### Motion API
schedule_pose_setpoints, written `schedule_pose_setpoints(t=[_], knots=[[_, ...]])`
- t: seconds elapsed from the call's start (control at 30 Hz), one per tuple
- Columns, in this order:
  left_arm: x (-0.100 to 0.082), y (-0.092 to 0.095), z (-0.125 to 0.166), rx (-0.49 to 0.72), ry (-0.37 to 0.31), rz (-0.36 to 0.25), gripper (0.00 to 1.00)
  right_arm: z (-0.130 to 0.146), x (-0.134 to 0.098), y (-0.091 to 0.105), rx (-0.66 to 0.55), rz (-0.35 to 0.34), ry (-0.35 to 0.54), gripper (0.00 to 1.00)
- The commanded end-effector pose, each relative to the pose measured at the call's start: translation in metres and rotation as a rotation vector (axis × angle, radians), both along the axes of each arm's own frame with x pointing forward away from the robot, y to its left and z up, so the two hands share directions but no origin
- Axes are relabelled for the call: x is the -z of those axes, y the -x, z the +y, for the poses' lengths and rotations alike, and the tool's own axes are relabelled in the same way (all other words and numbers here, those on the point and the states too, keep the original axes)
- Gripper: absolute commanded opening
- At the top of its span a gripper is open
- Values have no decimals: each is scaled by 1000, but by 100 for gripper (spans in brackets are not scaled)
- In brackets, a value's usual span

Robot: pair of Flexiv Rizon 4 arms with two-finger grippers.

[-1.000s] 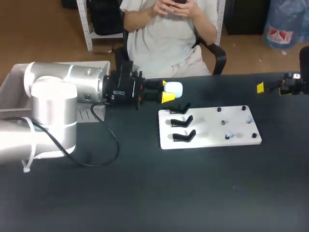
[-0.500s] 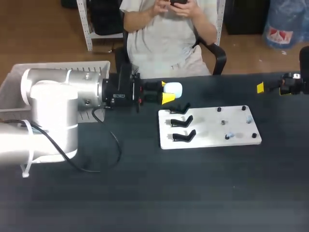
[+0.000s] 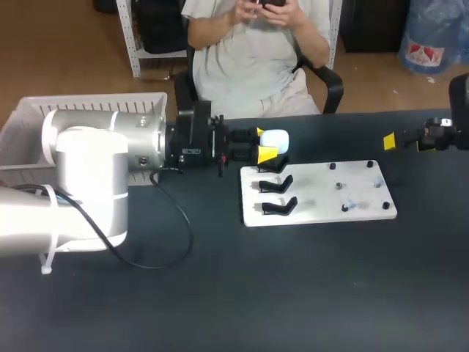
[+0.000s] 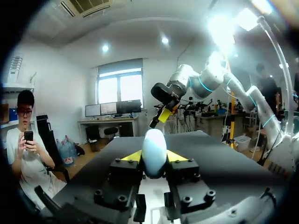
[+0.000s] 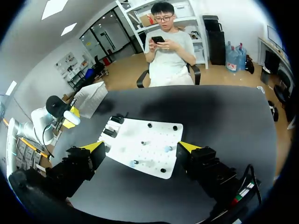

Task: Pick up each earbud case from the left stands, insert the matching earbuds, close the lid, and place the case in the box.

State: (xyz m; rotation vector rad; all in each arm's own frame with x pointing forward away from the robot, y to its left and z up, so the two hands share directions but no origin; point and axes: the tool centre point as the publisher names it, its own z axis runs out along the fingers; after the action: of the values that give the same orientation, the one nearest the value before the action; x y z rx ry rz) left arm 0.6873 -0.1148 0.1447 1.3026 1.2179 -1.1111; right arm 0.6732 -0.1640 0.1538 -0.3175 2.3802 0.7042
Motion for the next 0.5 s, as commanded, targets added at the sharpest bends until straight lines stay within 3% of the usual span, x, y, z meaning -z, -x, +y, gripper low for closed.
schedule_pose_setpoints(t=[0.03,0.5], knots=[[4,0,-12,21,8,8,0,6,-7,18,-22,-2,0,100],[15,-1,-30,88,1,42,0,51,-2,44,-124,8,64,100]])
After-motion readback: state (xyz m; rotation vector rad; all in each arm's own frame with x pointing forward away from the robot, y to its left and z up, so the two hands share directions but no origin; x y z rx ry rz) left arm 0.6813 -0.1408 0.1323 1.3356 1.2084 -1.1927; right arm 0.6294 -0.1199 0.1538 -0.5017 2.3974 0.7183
